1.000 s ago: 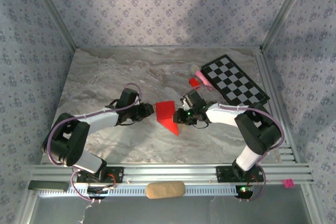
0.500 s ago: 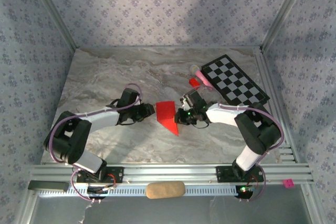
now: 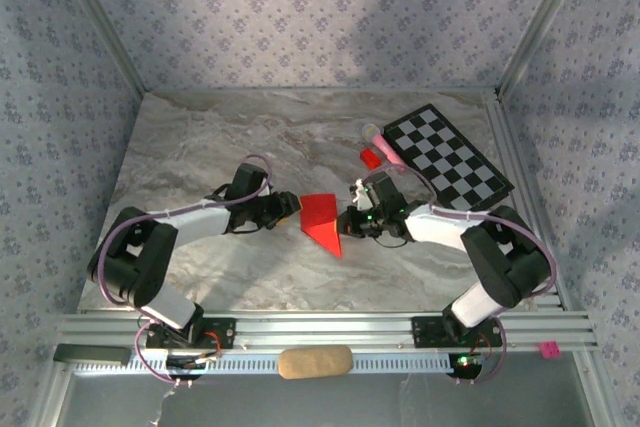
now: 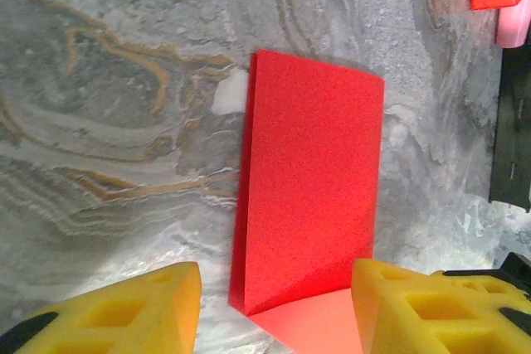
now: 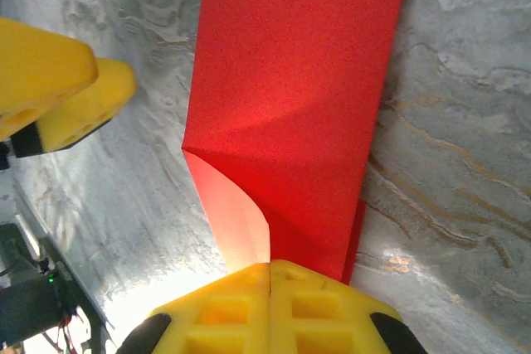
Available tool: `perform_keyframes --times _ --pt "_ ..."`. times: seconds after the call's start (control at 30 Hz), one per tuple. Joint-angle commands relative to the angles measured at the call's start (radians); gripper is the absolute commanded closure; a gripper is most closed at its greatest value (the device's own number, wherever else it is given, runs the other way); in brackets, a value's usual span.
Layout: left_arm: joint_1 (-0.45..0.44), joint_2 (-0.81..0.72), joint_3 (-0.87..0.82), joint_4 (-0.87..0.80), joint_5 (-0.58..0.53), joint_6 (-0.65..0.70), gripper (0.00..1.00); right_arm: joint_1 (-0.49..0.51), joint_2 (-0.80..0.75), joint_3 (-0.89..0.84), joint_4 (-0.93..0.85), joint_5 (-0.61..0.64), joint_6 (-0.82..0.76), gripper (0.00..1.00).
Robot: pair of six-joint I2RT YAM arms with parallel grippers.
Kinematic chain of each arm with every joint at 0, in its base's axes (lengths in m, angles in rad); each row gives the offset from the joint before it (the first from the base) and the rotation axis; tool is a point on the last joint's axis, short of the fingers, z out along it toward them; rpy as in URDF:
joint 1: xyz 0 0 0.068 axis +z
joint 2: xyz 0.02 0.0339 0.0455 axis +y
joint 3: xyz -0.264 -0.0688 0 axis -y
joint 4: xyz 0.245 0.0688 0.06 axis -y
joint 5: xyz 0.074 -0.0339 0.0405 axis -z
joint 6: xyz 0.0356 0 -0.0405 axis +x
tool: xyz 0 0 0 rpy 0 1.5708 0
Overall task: Fold a paper plane with a square sheet of paper (pick it up from the middle)
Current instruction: Fourth fold the wing at the center of the table.
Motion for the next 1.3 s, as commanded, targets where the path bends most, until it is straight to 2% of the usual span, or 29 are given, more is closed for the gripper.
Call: perform_keyframes --times 0.0,0.3,0.53,0.73,0.9,1.03,1.27 --pt "-0.001 0.032 0.047 0.033 0.058 -0.010 0.46 -0.015 -0.032 -0.021 0.066 -0.054 0.007 0.99" --pt "0.007 0.111 0.082 0.092 0.134 -0.040 0.46 -0.030 -0.059 -0.040 0.094 -0.085 0.005 0.99" --pt "0.008 0.142 0.097 0.092 0.143 -0.052 0.46 -0.035 -0.069 -0.053 0.106 -0.083 0.009 0.99" --pt "0.009 0.181 0.104 0.129 0.187 -0.070 0.51 -0.040 -0.071 -0.060 0.109 -0.088 0.009 0.99" --pt "0.009 0.193 0.102 0.128 0.183 -0.075 0.51 -0.042 -0.072 -0.058 0.110 -0.088 0.009 0.99" --pt "0.009 0.204 0.102 0.156 0.192 -0.085 0.56 -0.041 -0.072 -0.061 0.114 -0.086 0.009 0.99" --pt "0.009 0.217 0.100 0.183 0.190 -0.100 0.72 -0.043 -0.072 -0.068 0.110 -0.083 0.004 0.99"
